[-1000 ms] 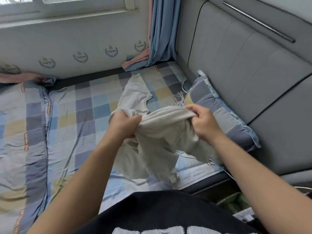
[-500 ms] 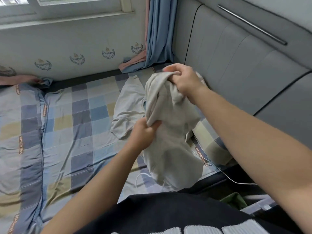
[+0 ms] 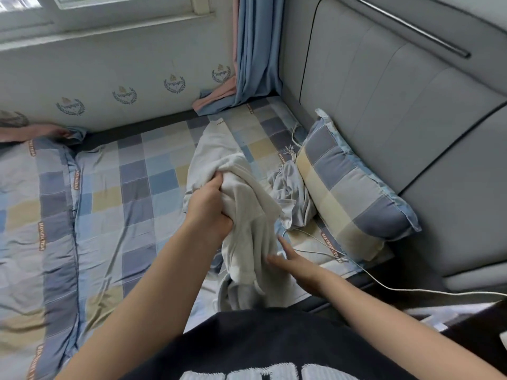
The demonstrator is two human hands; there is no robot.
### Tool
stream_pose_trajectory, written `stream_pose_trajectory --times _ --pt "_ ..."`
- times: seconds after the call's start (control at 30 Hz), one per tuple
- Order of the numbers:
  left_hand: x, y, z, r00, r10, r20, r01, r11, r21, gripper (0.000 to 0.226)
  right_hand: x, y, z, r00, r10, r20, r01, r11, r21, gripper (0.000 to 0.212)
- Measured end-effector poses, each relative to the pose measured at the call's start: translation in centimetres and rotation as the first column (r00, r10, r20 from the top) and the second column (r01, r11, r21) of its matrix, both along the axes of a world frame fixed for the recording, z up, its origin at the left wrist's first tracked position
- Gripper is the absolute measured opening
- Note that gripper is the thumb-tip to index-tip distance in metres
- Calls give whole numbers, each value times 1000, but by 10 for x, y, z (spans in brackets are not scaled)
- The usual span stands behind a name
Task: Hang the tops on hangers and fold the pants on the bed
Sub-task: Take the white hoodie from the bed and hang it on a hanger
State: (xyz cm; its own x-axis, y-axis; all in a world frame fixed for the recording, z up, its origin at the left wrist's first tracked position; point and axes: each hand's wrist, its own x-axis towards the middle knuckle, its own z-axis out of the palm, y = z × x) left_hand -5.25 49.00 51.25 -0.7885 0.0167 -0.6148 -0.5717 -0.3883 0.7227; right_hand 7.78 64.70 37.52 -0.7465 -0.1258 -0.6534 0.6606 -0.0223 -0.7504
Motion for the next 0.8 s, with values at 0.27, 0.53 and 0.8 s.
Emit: stream_pose_trajectory --times 0.27,0.53,0.8 --pt "0 -24 9 987 159 31 -159 987 -11 22 -33 -31 -16 957 257 -136 -118 772 625 42" --pt "3 -64 -6 999 49 22 -47 996 -76 20 -75 35 32 880 64 -471 279 733 620 13" --pt "31 -78 -47 748 -663 25 469 502 -726 77 -109 26 165 622 370 -690 175 794 583 13"
